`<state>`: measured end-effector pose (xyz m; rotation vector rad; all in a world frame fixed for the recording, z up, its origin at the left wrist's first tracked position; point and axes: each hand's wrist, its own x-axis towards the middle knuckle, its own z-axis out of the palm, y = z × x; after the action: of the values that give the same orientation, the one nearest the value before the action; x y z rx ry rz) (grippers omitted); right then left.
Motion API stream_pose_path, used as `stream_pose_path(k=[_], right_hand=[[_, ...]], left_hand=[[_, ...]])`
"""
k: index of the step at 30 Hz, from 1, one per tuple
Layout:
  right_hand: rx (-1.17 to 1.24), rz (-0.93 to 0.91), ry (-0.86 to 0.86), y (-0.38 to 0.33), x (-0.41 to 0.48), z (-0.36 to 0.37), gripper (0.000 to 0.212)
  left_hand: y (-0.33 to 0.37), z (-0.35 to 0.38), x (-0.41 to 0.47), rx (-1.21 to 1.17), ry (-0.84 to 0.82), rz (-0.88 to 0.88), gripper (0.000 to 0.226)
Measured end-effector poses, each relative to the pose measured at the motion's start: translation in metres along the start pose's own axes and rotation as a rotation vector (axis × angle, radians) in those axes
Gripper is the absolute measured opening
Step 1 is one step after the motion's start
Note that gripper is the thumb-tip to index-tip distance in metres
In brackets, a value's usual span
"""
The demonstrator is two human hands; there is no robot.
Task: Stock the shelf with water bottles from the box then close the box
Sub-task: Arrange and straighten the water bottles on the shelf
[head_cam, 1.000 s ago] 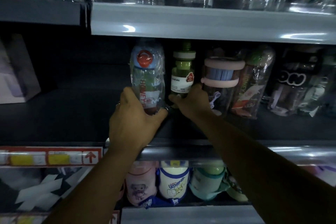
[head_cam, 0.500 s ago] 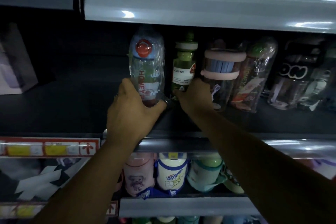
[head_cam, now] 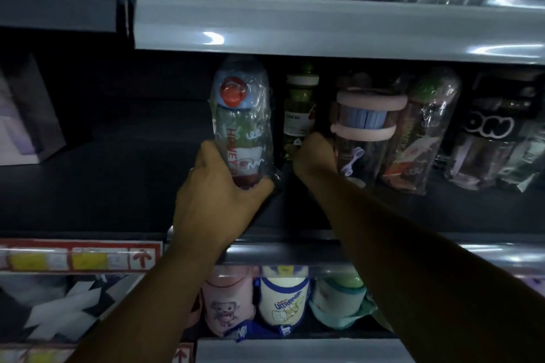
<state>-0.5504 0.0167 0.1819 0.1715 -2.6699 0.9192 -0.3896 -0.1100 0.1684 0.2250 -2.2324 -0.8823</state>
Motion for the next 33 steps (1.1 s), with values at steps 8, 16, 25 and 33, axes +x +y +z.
stream_pose_path(k=[8,16,25,33], right_hand=[[-0.038,0.023,-0.019,0.0,0.005,0.005,0.052],[0.2,-0.083,-0.106,-0.003,-0.035,-0.036,0.031],[0.686,-0.278,-0.208,0.009,-0.111,-0.067,0.032],[0.634,-0.231,-0.146,-0.005,-0.11,-0.06,0.064]], left_hand=[[-0.001,-0.001,0.0,-0.02,-0.018,0.024,0.062],[-0.005,-0.003,0.002,-0.142,-0.098,0.056,0.068],[-0.004,0.001,0.005,-0.223,-0.178,0.101,0.086],[-0.001,0.0,0.005,-0.248,-0.278,0.198,0.068]])
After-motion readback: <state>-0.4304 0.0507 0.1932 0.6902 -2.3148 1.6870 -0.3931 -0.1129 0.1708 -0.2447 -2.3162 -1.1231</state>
